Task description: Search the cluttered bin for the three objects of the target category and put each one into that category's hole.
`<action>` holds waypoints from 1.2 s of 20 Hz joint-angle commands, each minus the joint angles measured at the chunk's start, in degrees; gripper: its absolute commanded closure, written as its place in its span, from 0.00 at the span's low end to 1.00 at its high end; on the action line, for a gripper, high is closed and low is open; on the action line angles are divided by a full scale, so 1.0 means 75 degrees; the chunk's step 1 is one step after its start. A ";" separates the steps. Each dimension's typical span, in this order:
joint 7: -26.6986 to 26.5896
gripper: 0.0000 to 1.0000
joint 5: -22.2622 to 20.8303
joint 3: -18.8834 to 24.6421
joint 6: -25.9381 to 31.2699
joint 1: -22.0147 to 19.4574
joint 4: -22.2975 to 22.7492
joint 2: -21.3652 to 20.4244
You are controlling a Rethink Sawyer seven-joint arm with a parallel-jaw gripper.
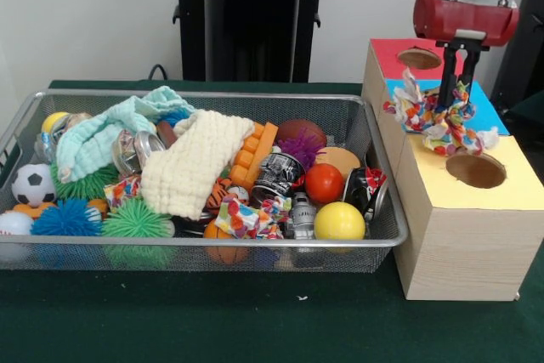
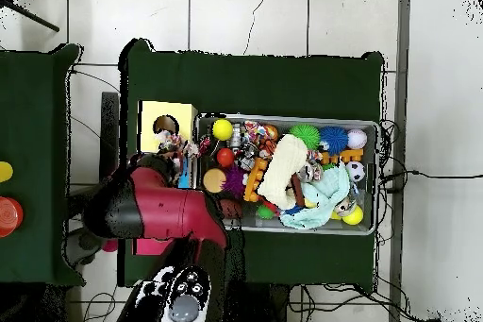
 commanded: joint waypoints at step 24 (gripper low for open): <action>0.1855 1.00 0.0928 -0.0448 0.0846 0.0427 -0.0811 0.0387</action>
